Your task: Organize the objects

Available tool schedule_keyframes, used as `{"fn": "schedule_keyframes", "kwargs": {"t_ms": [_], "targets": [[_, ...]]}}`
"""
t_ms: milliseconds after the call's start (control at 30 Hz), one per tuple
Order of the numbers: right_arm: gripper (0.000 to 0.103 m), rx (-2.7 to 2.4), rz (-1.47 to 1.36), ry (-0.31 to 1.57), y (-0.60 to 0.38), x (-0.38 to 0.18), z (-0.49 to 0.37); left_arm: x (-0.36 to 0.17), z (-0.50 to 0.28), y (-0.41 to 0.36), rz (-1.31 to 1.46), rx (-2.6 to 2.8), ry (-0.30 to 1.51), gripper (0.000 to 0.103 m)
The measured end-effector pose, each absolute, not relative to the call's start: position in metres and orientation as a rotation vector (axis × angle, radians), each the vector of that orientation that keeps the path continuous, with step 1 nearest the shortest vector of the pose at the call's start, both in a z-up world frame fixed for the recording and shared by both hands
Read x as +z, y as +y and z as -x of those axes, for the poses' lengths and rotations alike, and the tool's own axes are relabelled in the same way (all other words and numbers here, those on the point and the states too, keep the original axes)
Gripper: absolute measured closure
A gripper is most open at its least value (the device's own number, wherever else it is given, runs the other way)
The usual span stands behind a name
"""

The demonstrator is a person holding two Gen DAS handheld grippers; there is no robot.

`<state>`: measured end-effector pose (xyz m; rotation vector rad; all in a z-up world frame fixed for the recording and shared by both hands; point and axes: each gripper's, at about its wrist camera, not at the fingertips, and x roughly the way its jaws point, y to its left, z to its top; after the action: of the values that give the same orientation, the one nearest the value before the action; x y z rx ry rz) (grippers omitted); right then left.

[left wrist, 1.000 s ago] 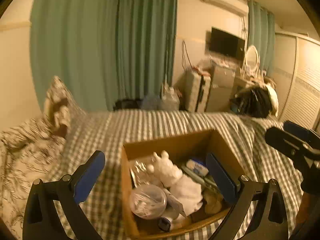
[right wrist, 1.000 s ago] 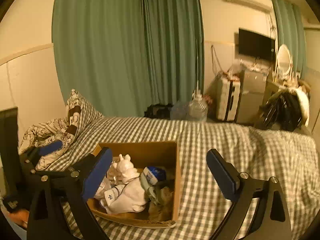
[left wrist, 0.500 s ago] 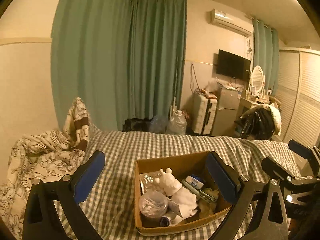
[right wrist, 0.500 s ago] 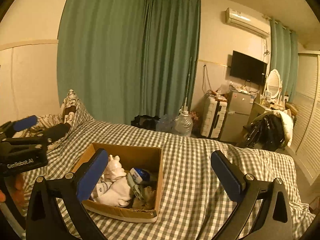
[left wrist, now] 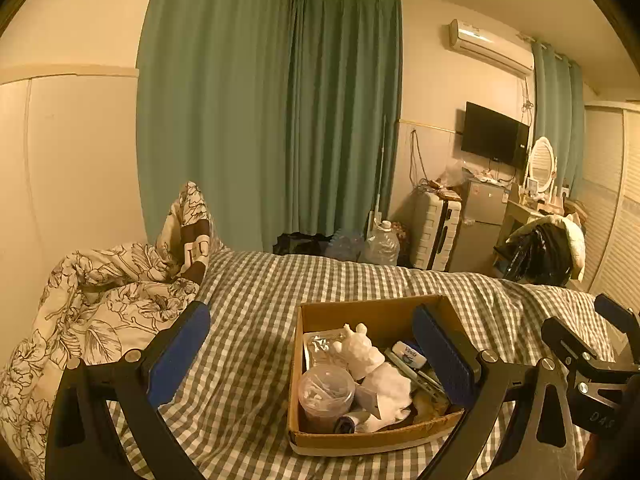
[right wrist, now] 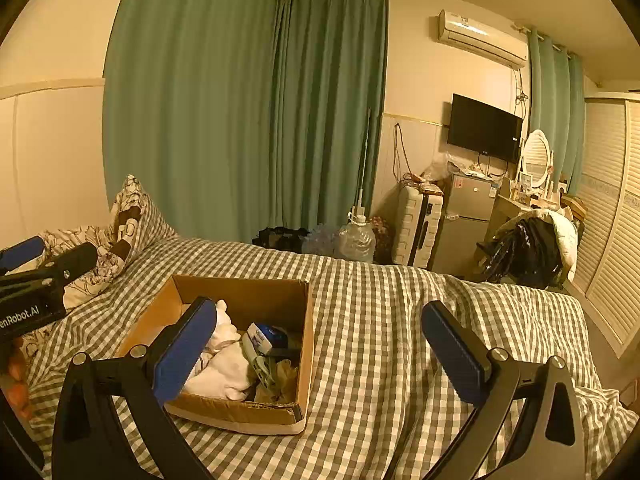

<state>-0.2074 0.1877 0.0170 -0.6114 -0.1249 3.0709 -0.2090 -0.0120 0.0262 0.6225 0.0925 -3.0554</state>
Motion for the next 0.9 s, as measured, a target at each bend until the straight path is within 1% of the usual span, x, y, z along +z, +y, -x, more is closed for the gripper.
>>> {"fn": "schedule_keyframes", "kwargs": {"t_ms": [400, 900], "targets": [[0.000, 3.073, 0.602, -0.114, 0.189, 0.018, 0.206, 0.030, 0.196, 0.000, -0.564, -3.084, 0.026, 0.000], [0.000, 3.065, 0.604, -0.111, 0.190, 0.018, 0.206, 0.030, 0.195, -0.001, -0.563, -3.084, 0.023, 0.000]]}}
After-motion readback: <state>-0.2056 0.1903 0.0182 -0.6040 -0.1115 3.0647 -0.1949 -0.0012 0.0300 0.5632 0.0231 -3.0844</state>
